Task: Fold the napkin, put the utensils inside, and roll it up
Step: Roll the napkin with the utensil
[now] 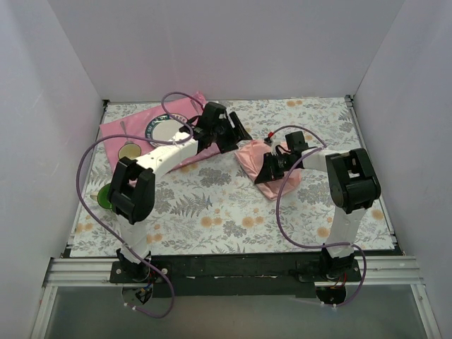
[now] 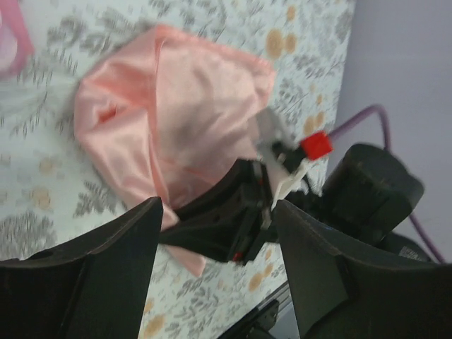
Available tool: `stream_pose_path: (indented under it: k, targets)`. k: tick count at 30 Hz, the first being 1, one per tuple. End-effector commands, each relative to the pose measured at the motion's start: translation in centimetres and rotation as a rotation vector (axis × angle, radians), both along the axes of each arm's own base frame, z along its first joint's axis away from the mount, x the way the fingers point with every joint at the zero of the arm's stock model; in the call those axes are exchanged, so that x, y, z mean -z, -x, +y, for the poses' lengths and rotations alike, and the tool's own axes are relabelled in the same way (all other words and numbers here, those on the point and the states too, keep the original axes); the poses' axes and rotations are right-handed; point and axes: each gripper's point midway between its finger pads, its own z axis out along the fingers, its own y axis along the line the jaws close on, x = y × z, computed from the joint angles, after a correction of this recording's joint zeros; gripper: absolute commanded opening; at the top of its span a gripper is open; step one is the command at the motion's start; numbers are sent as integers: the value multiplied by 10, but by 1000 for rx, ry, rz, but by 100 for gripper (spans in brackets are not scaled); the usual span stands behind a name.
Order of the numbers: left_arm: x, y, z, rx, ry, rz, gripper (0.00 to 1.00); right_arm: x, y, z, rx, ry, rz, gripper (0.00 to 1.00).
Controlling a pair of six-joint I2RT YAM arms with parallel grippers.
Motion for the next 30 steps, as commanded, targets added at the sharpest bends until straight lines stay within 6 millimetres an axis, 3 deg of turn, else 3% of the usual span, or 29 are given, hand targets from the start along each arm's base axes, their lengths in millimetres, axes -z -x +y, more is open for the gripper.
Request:
stream_pose_path:
  k: [1,6,10,14,20,25,30]
  targets:
    - [40,52,14,-71,-136,126,64,18,28,3,6,-71,172,1]
    - [61,71,3,-70,-150,200,64,18,29,1,40,-125,226,1]
    - [80,77,0,-165,-105,307,65,19,33,2,45,-149,242,1]
    - [94,70,2,-250,-98,355,64,18,33,3,46,-155,228,1]
    - [116,59,-13,-267,-131,402,61,16,28,1,48,-137,197,1]
    - [137,61,-21,-271,-178,452,59,16,24,1,53,-126,181,1]
    - [159,60,-10,-346,-294,440,53,18,25,-3,50,-94,168,1]
